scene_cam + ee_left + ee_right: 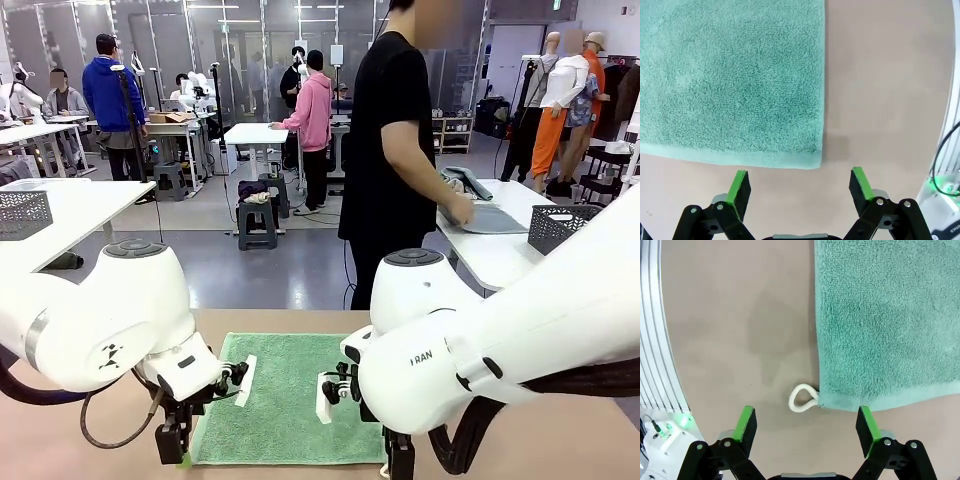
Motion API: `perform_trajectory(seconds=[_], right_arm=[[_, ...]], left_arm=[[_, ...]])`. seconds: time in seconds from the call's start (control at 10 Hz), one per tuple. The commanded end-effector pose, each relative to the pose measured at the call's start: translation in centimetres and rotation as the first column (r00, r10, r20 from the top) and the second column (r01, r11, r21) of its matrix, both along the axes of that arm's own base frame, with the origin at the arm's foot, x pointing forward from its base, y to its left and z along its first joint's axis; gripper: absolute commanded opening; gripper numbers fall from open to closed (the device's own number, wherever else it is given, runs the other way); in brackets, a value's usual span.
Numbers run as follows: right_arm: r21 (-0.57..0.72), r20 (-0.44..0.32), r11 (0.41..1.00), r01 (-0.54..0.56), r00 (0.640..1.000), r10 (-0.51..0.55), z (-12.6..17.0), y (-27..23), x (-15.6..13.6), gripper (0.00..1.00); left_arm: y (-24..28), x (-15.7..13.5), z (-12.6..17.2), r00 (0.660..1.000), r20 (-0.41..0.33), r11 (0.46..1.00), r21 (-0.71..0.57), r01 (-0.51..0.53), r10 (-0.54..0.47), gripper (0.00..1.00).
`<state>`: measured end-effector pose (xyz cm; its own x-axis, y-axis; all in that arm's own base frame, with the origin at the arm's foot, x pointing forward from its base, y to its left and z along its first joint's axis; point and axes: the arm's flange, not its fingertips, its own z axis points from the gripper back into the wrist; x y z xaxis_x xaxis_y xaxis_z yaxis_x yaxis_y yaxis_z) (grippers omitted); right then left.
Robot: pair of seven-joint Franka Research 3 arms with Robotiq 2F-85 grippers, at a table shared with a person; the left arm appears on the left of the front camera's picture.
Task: Fold the towels and place them in the basket.
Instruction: When a person lays out a Towel with hook on the table, fold it in half twice.
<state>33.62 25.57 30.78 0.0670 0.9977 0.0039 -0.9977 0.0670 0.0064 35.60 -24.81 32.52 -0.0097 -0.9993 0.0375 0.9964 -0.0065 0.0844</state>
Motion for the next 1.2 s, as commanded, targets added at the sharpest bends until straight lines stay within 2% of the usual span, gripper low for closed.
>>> perform_trajectory(seconds=[0.0,0.4,1.1], right_arm=[[0.008,0.019,1.0,-0.018,1.0,0.018,-0.8,0.3,0.2,1.0],[0.0,0.014,1.0,0.002,1.0,-0.002,-1.2,0.4,0.3,1.0],[0.007,-0.001,1.0,0.02,1.0,-0.02,-1.6,0.2,0.6,1.0]], left_arm=[[-0.2,-1.2,-0.8,1.0,0.02,0.999,-0.035,-0.015,0.016,1.0],[-0.3,-2.2,-2.4,1.0,-0.01,0.999,-0.038,0.001,-0.001,1.0],[0.2,-2.4,-3.0,1.0,-0.024,1.0,-0.027,-0.002,0.002,1.0]])
